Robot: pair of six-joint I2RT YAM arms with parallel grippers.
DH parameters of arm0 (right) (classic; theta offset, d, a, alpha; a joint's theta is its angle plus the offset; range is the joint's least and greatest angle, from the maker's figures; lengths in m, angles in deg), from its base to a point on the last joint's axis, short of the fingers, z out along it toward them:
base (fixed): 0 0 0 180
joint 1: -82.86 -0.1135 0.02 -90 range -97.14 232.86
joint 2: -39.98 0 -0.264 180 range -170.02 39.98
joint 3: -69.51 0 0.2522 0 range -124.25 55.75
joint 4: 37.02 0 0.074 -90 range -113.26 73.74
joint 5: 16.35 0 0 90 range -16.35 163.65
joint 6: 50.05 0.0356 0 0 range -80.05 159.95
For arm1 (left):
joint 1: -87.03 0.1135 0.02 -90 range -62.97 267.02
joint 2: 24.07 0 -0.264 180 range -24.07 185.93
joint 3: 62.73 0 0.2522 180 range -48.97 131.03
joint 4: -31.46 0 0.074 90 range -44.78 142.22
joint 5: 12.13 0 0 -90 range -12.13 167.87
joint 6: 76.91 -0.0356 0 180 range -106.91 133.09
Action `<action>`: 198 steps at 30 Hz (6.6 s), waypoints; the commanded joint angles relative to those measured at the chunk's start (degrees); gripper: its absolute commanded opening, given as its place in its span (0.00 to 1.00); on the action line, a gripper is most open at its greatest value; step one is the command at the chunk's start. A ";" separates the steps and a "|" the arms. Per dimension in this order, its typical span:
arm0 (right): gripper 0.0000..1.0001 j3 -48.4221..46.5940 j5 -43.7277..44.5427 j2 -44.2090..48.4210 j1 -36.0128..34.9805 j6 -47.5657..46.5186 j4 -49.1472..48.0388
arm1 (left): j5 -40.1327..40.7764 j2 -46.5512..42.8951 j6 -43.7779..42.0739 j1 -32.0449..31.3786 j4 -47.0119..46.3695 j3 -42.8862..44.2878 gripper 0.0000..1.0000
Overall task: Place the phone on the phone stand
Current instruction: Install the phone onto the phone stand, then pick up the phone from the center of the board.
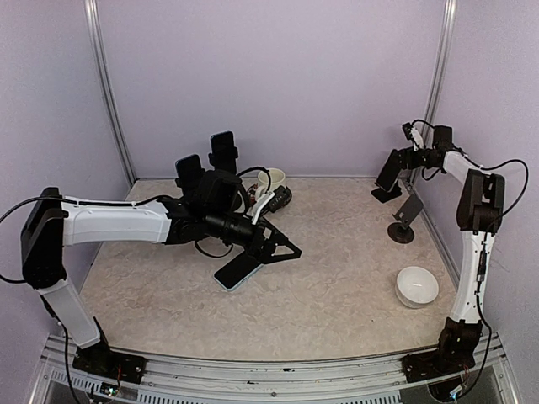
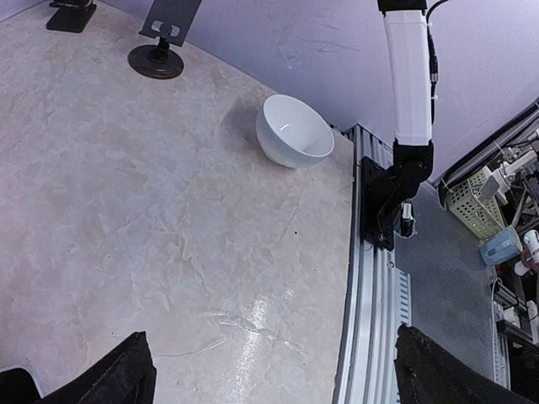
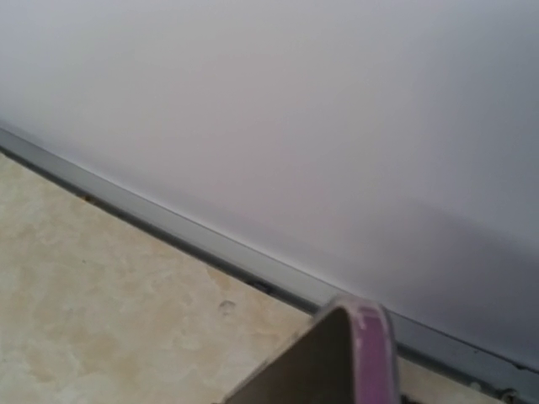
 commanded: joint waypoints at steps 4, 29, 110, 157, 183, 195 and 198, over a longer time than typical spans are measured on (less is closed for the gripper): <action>0.98 -0.91 5.59 0.83 0.75 0.83 -0.80 | -0.91 0.75 -0.79 0.45 0.24 2.45 0.97; 1.00 16.06 34.94 24.80 -10.73 12.73 2.99 | 5.83 -6.59 -1.05 -0.54 -3.29 -5.55 0.99; 1.00 63.63 24.74 44.52 -42.83 29.02 -21.14 | 31.26 6.18 -1.74 8.36 -11.89 -20.75 0.99; 1.00 64.71 23.04 44.95 -43.37 28.96 -22.16 | 41.70 11.53 -4.37 -1.12 -1.80 -16.69 0.78; 1.00 65.50 20.06 43.32 -46.69 30.78 -25.45 | 44.18 -0.68 -4.39 -5.13 -8.32 -20.17 0.53; 0.95 64.94 16.82 39.73 -49.35 36.25 -32.48 | 46.27 -6.14 -4.86 -7.62 -10.88 -21.67 0.53; 0.93 64.00 16.77 37.99 -50.13 37.82 -33.55 | 47.33 -7.39 -5.35 -7.97 -11.53 -22.11 0.53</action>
